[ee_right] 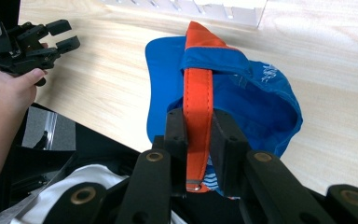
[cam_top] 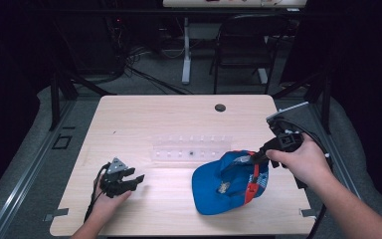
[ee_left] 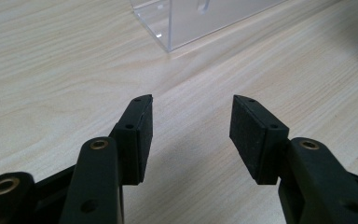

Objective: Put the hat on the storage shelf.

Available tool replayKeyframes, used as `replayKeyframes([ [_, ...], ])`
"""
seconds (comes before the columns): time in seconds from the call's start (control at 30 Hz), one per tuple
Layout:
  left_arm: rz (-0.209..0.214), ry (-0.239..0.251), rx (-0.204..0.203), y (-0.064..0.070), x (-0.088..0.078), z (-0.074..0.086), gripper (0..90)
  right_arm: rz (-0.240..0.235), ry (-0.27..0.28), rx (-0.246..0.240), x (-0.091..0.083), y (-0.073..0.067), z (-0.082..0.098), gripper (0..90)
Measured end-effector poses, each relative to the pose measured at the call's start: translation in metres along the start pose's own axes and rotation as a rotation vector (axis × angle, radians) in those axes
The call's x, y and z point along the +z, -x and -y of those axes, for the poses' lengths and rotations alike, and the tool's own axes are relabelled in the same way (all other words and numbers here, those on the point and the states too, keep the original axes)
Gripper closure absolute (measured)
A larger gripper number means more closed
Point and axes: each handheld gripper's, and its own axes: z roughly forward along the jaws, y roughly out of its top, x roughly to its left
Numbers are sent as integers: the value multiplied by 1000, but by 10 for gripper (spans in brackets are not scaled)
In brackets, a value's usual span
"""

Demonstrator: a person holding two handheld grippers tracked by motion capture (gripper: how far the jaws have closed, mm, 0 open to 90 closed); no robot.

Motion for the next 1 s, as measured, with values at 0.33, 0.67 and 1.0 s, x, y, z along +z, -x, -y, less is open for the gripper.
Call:
replayKeyframes([
  [0.33, 0, -2, 0, 0, 0, 0, 496, 9, -26, 0, -8, -5, -6, 781],
  [0.67, 1, -2, 0, 0, 0, 0, 496, -26, -33, 26, -16, -13, -10, 781],
  [1.0, 1, -1, -1, 0, 0, 0, 496, -46, -24, 46, -23, -21, -16, 781],
])
